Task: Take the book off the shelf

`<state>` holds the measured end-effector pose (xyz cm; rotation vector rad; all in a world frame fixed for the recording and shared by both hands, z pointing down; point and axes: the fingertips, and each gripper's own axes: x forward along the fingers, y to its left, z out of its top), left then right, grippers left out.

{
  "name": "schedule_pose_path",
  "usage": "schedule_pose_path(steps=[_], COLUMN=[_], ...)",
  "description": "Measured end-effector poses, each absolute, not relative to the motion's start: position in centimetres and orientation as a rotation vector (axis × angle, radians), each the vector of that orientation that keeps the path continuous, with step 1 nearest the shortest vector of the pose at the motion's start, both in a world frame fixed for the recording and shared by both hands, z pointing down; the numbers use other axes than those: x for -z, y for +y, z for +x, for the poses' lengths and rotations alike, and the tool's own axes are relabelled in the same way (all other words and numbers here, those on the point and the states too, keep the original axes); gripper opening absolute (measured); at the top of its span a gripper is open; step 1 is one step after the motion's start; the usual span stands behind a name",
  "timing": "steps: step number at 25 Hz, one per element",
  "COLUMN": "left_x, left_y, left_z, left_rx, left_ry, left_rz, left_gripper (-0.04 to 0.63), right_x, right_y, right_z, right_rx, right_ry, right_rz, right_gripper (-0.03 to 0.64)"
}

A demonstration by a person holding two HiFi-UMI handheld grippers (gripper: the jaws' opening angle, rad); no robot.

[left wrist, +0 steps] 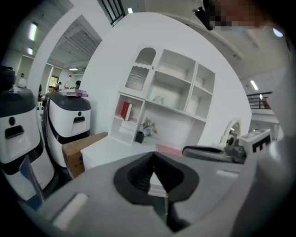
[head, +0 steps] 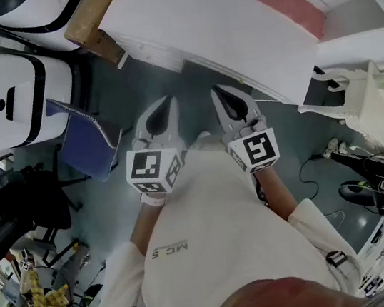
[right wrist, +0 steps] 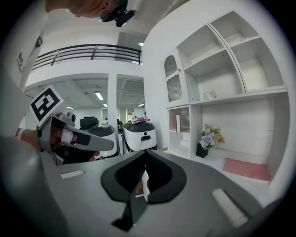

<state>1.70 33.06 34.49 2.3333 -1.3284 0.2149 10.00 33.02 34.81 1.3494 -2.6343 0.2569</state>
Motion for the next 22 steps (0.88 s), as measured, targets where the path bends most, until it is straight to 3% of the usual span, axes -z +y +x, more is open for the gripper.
schedule_pose_path(steps=[10, 15, 22], left_x=[-34.7, -32.8, -33.0], left_y=[42.3, 42.1, 42.2], left_z=[7.0, 7.2, 9.3], left_rx=[-0.279, -0.28, -0.264], left_ry=[-1.295, -1.344, -1.351], left_rz=[2.333, 2.402, 2.399], left_gripper=[0.0, 0.0, 0.0], right_x=[-34.5, -34.6, -34.8], right_y=[42.5, 42.4, 41.4], right_z=[15.5, 16.6, 18.8], right_rx=[-0.342, -0.641, -0.553], right_ry=[-2.611, -2.764, -2.753], right_rz=[1.388, 1.425, 1.432], right_gripper=[-0.002, -0.003, -0.003])
